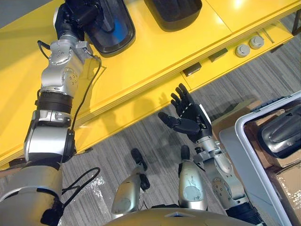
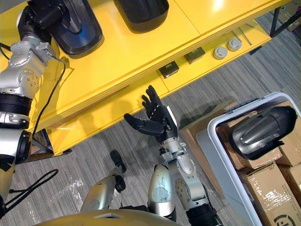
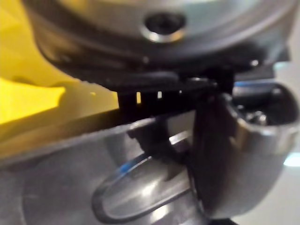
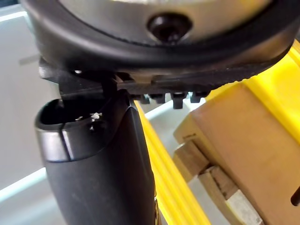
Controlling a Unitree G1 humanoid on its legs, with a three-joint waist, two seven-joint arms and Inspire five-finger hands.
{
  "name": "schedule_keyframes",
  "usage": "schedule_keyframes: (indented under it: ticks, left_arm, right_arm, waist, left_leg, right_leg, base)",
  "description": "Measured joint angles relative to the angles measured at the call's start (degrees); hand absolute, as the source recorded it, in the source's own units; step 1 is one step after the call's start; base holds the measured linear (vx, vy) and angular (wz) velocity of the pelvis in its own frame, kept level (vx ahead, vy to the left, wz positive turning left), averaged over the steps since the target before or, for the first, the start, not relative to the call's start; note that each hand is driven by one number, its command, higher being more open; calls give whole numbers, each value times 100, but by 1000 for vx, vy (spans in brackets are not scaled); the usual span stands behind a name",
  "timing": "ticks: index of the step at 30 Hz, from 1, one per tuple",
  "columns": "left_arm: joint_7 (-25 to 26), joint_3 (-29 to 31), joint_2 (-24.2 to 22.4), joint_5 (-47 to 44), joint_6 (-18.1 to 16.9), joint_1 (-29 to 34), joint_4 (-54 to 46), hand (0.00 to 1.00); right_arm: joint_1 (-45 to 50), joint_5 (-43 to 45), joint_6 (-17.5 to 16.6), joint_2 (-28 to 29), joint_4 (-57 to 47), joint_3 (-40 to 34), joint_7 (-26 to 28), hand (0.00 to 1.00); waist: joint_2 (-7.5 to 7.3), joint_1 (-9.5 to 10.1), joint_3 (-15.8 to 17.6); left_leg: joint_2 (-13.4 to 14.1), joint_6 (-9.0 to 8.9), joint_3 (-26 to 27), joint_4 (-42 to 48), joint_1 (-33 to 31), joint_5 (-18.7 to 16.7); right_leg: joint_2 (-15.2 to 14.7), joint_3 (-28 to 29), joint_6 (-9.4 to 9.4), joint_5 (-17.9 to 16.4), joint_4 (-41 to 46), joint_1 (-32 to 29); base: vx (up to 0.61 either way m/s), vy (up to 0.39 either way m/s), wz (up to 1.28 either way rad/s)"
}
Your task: Walk over and take three plastic housings, then place them on the shelf
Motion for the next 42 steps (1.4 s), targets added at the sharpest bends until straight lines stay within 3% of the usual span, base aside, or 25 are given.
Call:
schedule_keyframes:
  ticks: [1,6,14,33,40,42]
  left_arm:
    - [-13,0,6,7,15,-9,21,100]
    - [-54,-126,118,376,206,-54,253,100]
    - [76,-383,401,1129,220,-75,348,100]
    - [794,-397,326,883,183,-151,797,100]
    - [1046,-373,219,882,124,26,741,100]
    - [1116,-337,219,863,-32,34,740,100]
  right_arm:
    - [0,0,0,0,0,2,-17,100]
    - [-8,2,0,-1,0,8,-46,100]
    - [-88,5,0,-7,-32,93,-48,100]
    - [-47,5,-1,21,-32,381,-155,100]
    - [45,-126,-48,219,-32,559,-247,100]
    - [30,-300,-106,270,-30,548,-398,100]
  waist:
    - [1,1,3]
    - [3,-10,21]
    - [13,-18,135]
    - [-51,-26,157]
    - [-113,2,85]
    - [-139,26,64]
  left_leg:
    - [1,-1,-1,-1,0,1]
    - [1,-2,-2,-4,3,1]
    - [14,-26,3,-5,11,20]
    - [21,-37,0,-55,260,35]
    - [27,-69,-112,-60,488,7]
    - [33,-69,-151,-60,530,7]
  right_leg:
    - [0,-1,0,-2,3,0]
    - [0,2,-3,-14,20,-8]
    - [3,10,-14,-42,104,-45]
    - [11,-16,-1,-36,51,209]
    - [43,-179,70,61,-347,704]
    - [66,-226,83,146,-541,856]
  base:
    - [32,-17,1]
    - [40,-17,0]
    - [24,-16,-1]
    - [22,-12,0]
    - [62,-1,7]
    - [47,10,6]
